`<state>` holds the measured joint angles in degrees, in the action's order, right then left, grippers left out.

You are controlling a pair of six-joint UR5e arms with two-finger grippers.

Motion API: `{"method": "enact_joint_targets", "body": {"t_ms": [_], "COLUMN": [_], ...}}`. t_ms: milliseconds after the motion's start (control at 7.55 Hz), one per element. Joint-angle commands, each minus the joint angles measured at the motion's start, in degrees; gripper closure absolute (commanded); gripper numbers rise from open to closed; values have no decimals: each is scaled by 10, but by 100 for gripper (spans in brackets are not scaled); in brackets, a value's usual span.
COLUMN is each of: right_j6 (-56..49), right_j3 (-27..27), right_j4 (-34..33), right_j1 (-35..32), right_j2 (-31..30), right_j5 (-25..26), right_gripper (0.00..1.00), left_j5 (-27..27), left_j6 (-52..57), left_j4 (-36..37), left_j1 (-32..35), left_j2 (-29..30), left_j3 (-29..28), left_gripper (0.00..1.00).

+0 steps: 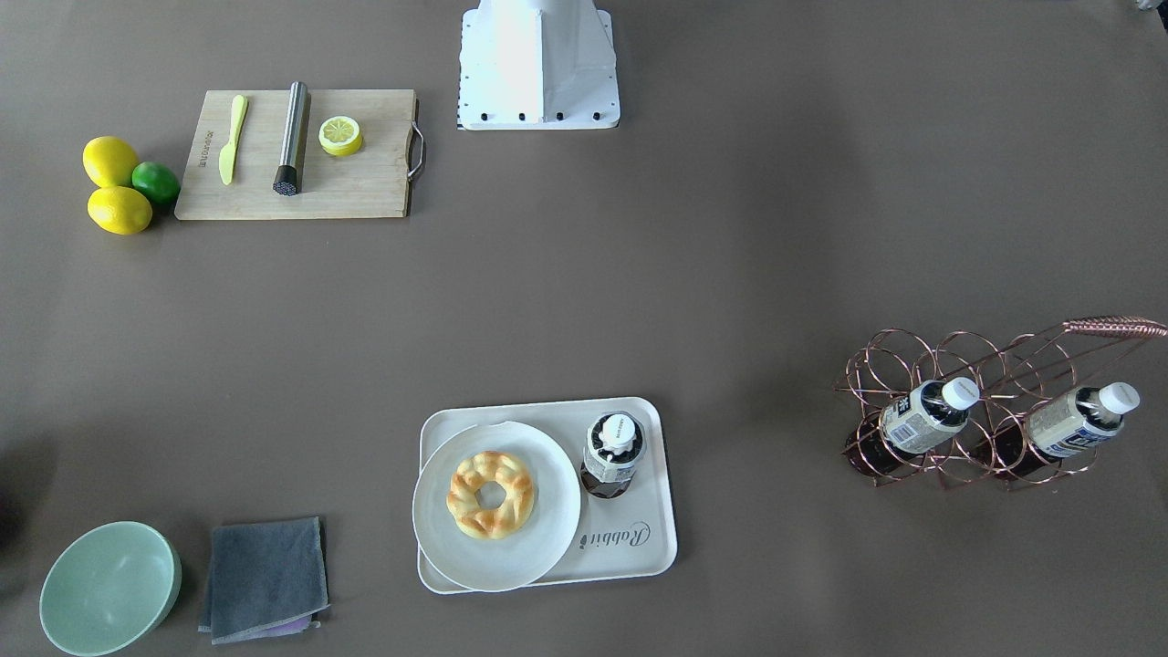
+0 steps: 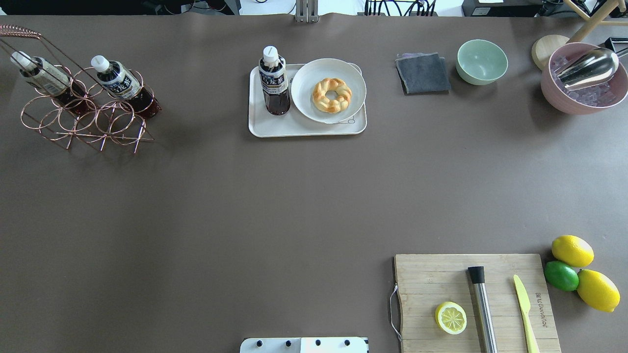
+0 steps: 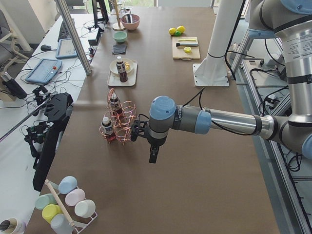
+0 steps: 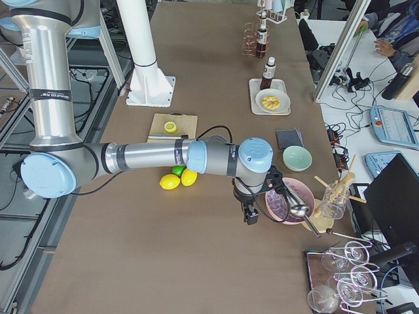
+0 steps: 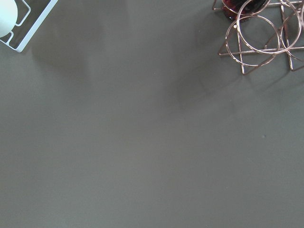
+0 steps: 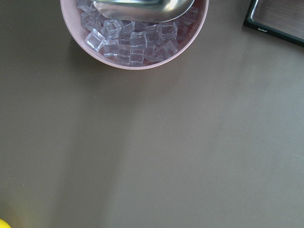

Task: Place tea on tray

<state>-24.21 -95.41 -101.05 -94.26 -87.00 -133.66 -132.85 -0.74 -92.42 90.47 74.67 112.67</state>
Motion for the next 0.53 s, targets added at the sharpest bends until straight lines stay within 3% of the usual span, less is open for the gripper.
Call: {"method": "enact_joint_targets", "body": {"t_ms": [0, 397], "right_j6": [1, 1], "right_j3": [-3, -3], "right_j4": [1, 1], "right_j1": [0, 0], "right_j2": [-4, -3], "right_j5": [1, 0], "right_gripper": [0, 0], "left_j5": [-4, -4], "left_j6": [0, -1], "left_j4": [0, -6], "left_j1": [3, 4], "left_j2": [0, 1], "left_j3": [-8, -7], "left_gripper": [3, 3]}}
